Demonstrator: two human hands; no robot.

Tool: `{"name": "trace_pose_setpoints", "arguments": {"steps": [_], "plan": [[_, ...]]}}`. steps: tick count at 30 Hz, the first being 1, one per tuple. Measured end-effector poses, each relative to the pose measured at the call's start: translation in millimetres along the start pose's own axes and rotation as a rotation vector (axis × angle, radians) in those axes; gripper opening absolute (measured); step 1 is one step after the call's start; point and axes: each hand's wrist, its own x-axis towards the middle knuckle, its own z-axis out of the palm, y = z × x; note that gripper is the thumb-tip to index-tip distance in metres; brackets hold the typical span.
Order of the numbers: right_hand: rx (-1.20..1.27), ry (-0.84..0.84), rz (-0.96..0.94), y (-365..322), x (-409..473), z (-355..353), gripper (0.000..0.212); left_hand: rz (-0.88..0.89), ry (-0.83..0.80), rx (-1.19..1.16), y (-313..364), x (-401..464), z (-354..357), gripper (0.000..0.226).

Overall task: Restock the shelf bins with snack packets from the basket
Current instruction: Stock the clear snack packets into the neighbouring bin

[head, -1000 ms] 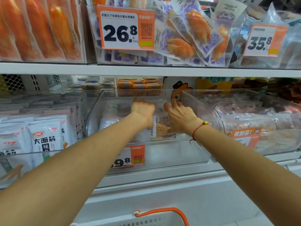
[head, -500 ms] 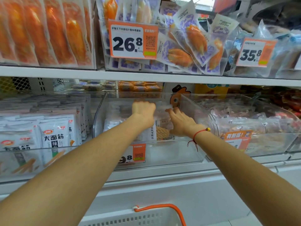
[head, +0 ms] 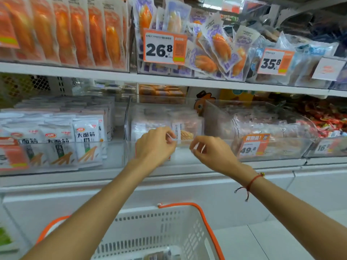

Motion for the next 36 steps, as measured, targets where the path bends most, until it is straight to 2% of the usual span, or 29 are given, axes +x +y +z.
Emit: {"name": "trace_pose_setpoints", "arguments": {"steps": [5,11,15,18,22,24,26,27,30,33,36], "plan": [[0.004,-0.42,0.034,-8.4,-44.2,45.2,0.014,-0.138,-0.186,-0.068,-40.9,-65.9,32.4,0.013],[-0.006,-0.789,0.124,-5.7,-89.5,137.4,0.023,-0.331,-0.388,-0.098,-107.6,-125.5,84.8,0.008],[0.095,-0.917,0.273,-3.5,-130.0,213.3,0.026,-0.49,-0.512,-0.081,-150.8,-164.2,125.5,0.01],[0.08,-1.003,0.323,-3.6,-163.2,261.0,0.032,-0.611,-0.656,-0.047,-183.6,-199.5,161.8,0.016],[-0.034,-1.03,0.323,-9.7,-187.2,298.3,0.059,-0.877,-0.875,-0.026,-212.9,-244.5,192.9,0.012],[-0.126,-1.014,0.302,-11.9,-194.9,312.3,0.071,-1.012,-0.932,-0.117,-218.9,-261.3,202.7,0.01],[-0.108,-1.044,0.355,-10.0,-204.6,326.8,0.088,-1.144,-0.879,-0.302,-220.3,-273.1,209.2,0.012],[-0.056,-1.048,0.388,-7.6,-207.9,332.7,0.092,-1.236,-0.787,-0.388,-221.4,-278.6,212.2,0.017],[0.071,-0.952,0.427,0.6,-207.9,335.4,0.087,-1.44,-0.497,-0.529,-223.3,-288.4,216.7,0.03],[0.047,-0.947,0.368,3.3,-207.0,329.5,0.065,-1.45,-0.509,-0.607,-214.9,-290.6,213.7,0.029],[0.016,-0.971,0.334,2.4,-209.3,323.6,0.059,-1.421,-0.451,-0.655,-211.6,-292.2,208.1,0.033]]}}
